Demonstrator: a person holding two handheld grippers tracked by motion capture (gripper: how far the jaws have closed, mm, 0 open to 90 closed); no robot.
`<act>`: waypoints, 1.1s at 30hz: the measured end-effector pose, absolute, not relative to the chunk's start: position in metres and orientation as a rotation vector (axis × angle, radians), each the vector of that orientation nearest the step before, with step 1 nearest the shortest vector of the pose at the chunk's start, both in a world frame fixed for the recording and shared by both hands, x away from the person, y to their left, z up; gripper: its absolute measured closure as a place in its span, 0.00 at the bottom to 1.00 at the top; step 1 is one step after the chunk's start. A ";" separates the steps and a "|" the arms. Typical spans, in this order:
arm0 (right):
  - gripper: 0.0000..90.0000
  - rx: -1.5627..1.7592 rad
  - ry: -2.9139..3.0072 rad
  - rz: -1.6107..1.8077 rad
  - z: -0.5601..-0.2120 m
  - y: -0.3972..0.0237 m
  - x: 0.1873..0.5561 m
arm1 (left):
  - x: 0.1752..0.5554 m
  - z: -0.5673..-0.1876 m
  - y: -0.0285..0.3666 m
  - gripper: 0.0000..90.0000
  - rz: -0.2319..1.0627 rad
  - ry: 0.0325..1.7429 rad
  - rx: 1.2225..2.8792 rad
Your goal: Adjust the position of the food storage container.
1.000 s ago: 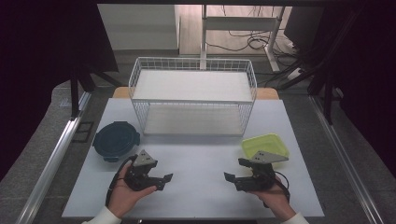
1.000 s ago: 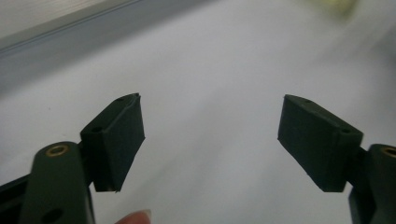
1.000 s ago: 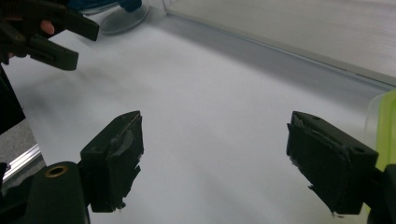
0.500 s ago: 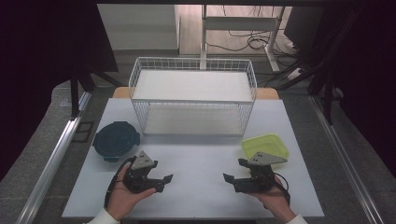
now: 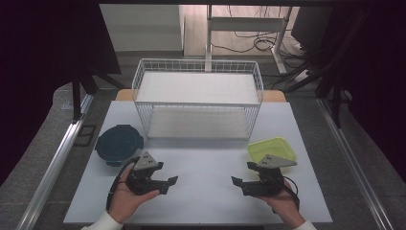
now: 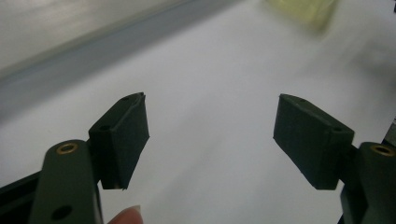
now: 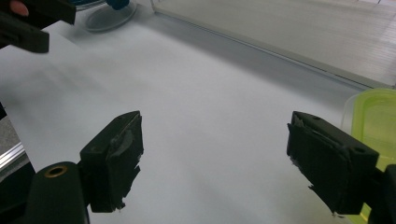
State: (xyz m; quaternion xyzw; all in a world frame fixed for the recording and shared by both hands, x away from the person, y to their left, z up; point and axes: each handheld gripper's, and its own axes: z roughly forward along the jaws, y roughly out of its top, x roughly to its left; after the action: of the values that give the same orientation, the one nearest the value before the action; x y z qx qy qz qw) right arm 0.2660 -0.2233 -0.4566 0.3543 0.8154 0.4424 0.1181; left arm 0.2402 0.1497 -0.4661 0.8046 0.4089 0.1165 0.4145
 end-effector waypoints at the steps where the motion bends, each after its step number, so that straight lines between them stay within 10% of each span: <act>1: 0.21 1.037 2.385 1.294 -0.457 -0.223 0.266 | 0.241 -0.462 0.151 0.30 0.296 1.032 2.019; 33: 0.21 1.013 2.416 1.244 -0.460 -0.223 0.268 | 0.357 -0.402 0.278 0.56 0.415 1.246 2.051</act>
State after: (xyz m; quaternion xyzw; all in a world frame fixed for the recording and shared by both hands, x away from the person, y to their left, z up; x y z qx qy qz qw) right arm 0.2677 -0.2235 -0.4596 0.3469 0.8269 0.4259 0.1204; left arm 0.3566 0.2780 -0.4021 0.7902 0.4799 0.1600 0.3460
